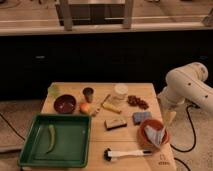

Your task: Place eraser in tray

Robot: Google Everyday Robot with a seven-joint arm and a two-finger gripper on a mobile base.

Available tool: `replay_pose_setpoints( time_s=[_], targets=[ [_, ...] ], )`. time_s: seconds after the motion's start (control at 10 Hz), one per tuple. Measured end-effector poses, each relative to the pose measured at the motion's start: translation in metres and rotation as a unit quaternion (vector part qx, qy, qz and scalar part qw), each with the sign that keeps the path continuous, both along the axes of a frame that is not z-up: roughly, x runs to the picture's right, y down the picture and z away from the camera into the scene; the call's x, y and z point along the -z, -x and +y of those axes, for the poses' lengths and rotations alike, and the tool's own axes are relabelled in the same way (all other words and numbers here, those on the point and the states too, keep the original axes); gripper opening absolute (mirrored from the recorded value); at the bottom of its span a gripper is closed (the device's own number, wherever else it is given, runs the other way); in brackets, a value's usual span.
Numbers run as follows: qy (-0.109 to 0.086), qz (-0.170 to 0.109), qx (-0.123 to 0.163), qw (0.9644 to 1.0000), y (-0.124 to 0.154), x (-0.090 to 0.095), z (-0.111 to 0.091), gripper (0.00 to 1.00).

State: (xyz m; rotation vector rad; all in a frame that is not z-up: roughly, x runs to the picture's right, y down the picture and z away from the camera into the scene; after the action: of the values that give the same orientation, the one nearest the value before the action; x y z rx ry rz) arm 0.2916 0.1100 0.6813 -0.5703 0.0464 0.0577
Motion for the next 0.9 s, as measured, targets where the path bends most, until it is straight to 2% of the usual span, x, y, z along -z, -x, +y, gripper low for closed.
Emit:
replay_pose_setpoints(
  time_s=[0.4,0.7,0.9],
  targets=[
    [0.001,-0.001,0.001,1.0,0.003,0.0,0.002,0.8],
    [0.004,-0.016,0.014,0.9998,0.04,-0.002,0.018,0.8],
    [0.005,-0.023,0.022,0.9995,0.05,-0.002,0.026,0.8]
  ],
)
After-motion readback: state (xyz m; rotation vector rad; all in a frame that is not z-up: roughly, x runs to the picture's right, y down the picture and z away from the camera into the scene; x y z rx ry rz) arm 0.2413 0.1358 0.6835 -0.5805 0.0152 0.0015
